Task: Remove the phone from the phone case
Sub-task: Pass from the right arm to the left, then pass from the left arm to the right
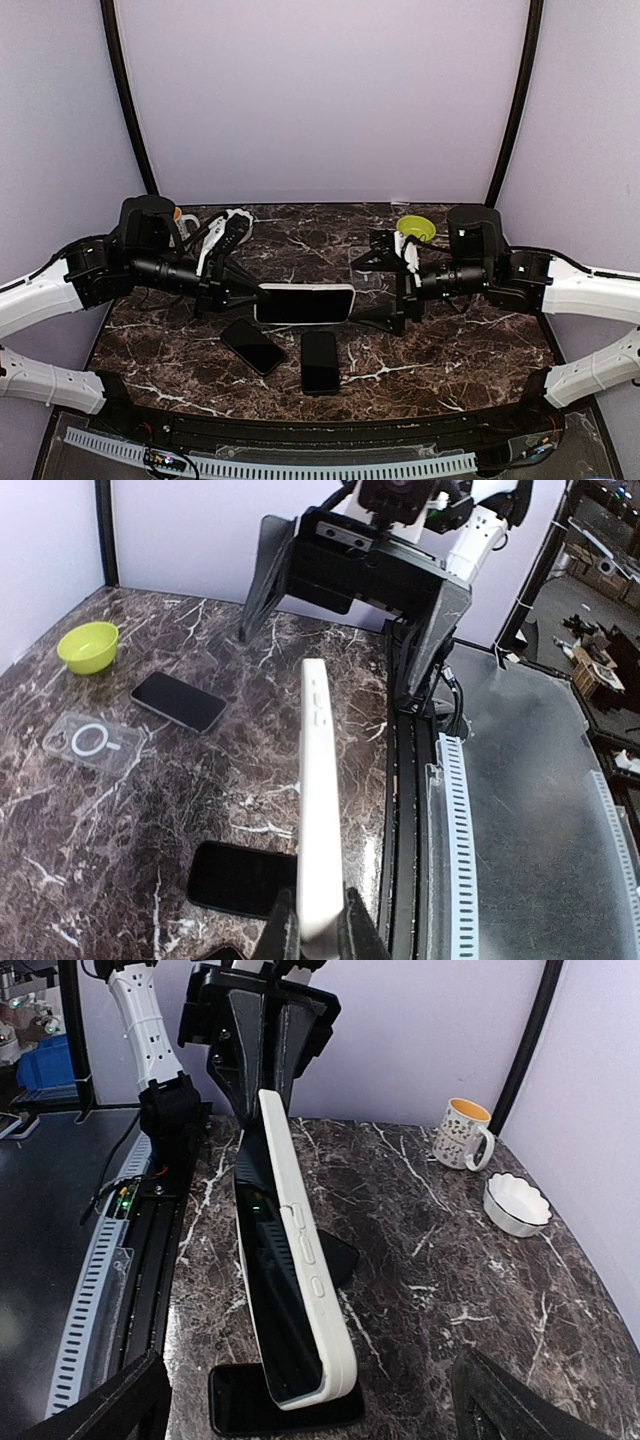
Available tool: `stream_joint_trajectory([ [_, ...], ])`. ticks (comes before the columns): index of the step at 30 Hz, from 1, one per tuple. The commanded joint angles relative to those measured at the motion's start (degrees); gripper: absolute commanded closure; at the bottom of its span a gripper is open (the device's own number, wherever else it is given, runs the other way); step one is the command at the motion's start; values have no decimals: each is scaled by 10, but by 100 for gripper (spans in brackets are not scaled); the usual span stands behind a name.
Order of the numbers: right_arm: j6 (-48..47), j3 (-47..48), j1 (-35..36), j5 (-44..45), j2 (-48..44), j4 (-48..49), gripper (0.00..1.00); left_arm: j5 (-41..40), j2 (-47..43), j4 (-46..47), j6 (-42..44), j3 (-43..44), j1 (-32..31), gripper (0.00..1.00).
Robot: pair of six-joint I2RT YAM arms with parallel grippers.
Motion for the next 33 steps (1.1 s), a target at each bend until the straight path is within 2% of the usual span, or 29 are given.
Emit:
stream_joint_trajectory([
  [1,21,33,-3,-54,29,-10,1,50,-29,55,90,-2,-2,100],
  [4,14,50,-3,-75,45,-17,4,52,-34,66,104,-7,-2,100],
  [9,2,62,-1,-111,66,-25,23,40,-49,87,117,-26,-1,100],
  [14,13,49,3,-111,65,22,57,30,-61,121,109,-41,-2,100],
  [15,14,46,5,-109,65,30,61,30,-62,130,107,-44,-1,100],
  [26,24,28,21,-78,80,85,62,41,-62,169,85,-62,-2,100],
  [31,25,19,23,-65,82,96,54,39,-68,182,77,-71,-1,100],
  [33,26,14,23,-65,80,103,55,39,-68,183,75,-72,-1,100],
])
